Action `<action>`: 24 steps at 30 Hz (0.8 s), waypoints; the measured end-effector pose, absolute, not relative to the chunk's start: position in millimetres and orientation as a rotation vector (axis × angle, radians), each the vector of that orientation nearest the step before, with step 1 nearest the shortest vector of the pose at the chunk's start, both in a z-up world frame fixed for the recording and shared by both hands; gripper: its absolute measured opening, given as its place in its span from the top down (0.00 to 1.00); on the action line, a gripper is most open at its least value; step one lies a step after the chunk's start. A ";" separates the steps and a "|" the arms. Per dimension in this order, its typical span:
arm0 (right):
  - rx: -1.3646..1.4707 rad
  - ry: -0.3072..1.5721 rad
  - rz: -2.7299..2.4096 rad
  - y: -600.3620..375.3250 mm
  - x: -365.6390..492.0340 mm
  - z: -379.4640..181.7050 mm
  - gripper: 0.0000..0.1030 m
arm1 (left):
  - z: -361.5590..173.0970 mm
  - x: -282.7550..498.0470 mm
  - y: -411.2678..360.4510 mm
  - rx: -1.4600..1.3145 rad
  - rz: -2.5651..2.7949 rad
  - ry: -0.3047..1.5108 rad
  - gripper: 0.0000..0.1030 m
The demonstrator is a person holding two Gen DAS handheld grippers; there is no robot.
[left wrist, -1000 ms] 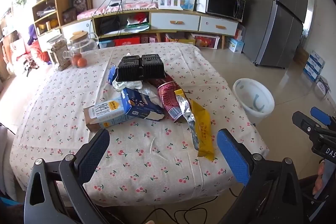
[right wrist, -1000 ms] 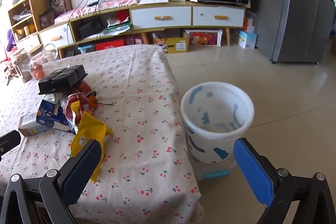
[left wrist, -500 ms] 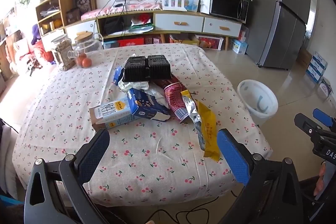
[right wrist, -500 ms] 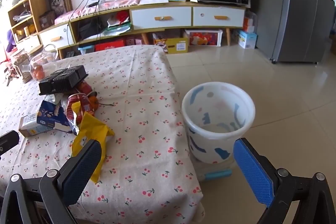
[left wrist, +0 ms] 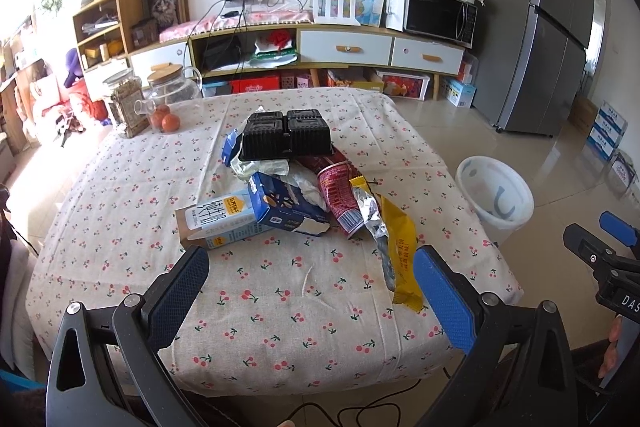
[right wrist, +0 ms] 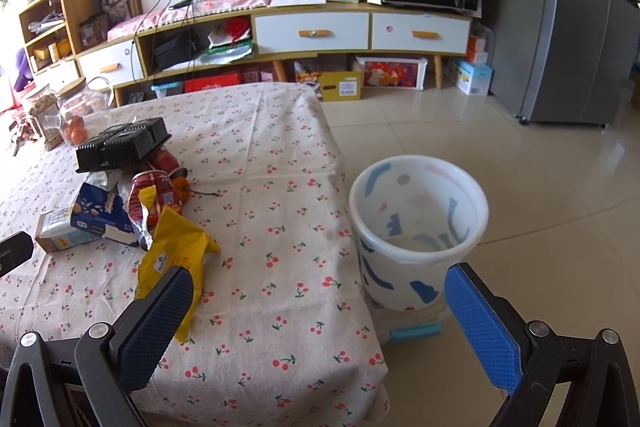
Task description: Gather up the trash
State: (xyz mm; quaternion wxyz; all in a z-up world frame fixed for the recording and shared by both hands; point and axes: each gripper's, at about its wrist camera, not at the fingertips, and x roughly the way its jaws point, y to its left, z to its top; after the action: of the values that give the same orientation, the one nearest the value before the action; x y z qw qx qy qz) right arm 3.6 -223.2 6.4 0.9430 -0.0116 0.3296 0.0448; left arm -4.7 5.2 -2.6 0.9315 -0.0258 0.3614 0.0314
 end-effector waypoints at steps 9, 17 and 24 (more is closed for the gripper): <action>-0.026 0.676 0.092 -222.8 3.3 5.4 0.00 | -2.9 -3.4 4.1 -0.057 0.066 0.742 0.00; -0.023 0.675 0.091 -222.8 3.3 4.8 0.00 | -1.4 -3.8 3.7 -0.056 0.066 0.742 0.00; -0.022 0.676 0.091 -223.3 3.7 4.6 0.00 | -0.5 -4.5 3.6 -0.054 0.066 0.739 0.00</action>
State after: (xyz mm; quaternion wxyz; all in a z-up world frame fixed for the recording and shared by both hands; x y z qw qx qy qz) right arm 3.7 -223.3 4.6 0.9423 -0.0110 0.3317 0.0444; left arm -4.5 3.6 -0.5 0.9317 -0.0264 0.3609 0.0324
